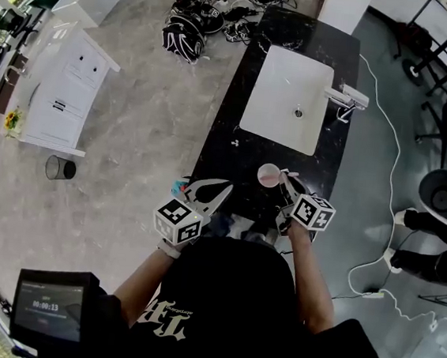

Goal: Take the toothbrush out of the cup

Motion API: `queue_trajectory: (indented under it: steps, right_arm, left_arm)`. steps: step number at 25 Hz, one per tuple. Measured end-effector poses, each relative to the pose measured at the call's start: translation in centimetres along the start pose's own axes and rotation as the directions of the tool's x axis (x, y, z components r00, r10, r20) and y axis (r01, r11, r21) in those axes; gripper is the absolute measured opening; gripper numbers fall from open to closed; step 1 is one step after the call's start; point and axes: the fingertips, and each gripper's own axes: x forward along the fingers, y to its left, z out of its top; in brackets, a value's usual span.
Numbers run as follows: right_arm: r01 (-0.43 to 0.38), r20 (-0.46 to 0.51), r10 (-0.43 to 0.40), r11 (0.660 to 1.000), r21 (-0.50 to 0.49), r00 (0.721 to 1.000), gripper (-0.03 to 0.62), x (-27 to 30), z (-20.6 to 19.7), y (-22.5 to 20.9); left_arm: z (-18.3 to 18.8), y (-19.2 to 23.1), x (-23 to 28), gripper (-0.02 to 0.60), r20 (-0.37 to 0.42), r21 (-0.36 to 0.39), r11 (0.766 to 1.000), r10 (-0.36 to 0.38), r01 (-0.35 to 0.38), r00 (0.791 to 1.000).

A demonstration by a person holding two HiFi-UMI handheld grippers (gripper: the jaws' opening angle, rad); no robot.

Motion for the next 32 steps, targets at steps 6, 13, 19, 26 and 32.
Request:
queue_trajectory:
  steps: [6, 13, 19, 26, 32]
  right_arm:
    - [-0.002, 0.015, 0.002, 1.000, -0.013, 1.000, 0.006, 0.3, 0.1, 0.9]
    - [0.013, 0.036, -0.012, 1.000, -0.028, 0.999, 0.006, -0.1, 1.1, 1.8]
    - [0.015, 0.056, -0.014, 1.000, -0.025, 0.998, 0.006, -1.2, 2.9, 2.8]
    - [0.025, 0.155, -0.016, 0.998, -0.054, 0.988, 0.006, -4.4, 7.6, 5.0]
    - [0.084, 0.288, -0.049, 0.991, -0.107, 0.956, 0.006, -9.1, 12.8, 5.9]
  left_arm:
    - [0.2, 0.5, -0.5, 0.005, 0.003, 0.003, 1.000, -0.007, 0.007, 1.000]
    - [0.5, 0.9, -0.6, 0.005, 0.004, 0.007, 1.000, -0.025, 0.025, 1.000]
    - [1.1, 0.9, 0.0, 0.005, -0.003, 0.017, 0.998, -0.064, 0.064, 0.998]
    - [1.9, 0.5, 1.6, 0.005, -0.015, 0.039, 0.989, -0.139, 0.139, 0.990]
    - [2.5, -0.5, 3.3, 0.005, -0.031, 0.068, 0.974, -0.212, 0.214, 0.977]
